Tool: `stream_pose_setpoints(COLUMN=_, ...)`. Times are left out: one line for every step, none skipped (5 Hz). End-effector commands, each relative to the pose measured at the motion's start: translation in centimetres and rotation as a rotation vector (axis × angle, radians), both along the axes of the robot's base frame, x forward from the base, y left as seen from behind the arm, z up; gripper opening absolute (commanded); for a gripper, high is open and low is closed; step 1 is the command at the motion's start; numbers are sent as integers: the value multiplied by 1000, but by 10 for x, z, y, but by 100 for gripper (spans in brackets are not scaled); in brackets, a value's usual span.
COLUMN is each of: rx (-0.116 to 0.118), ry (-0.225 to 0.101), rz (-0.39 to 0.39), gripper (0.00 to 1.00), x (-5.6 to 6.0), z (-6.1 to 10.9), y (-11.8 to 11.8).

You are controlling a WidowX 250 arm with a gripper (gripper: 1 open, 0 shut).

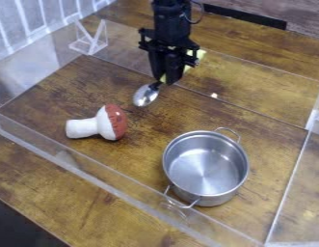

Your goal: Move the green spoon to the right

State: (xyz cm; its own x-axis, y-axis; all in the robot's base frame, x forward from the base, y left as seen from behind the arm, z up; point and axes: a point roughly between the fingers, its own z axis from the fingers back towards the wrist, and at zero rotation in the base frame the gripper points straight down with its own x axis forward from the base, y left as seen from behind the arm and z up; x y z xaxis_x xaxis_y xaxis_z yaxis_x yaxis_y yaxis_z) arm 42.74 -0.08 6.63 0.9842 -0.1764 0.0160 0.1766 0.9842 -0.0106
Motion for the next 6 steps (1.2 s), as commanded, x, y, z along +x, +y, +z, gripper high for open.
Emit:
stream_pose_setpoints(rx=2, ry=-79, rz=-33, gripper=0, x=8, z=33, y=-19)
stream_pose_setpoints(rx=1, ry=-73, rz=-58, gripper=0, x=6, z=34, y=-31)
stream_pose_setpoints(rx=3, ry=-62, rz=-12, gripper=0, x=-14, z=40, y=-30)
stream_pose_setpoints(rx=-6, ry=-73, rz=32, gripper=0, x=-30, z=50, y=-32)
stream_pose_setpoints(rx=-10, ry=-70, rz=-28, gripper=0, x=-29, z=50, y=-37)
stream_pose_setpoints(rx=-10, ry=-62, rz=-84, gripper=0, x=-29, z=48, y=-42)
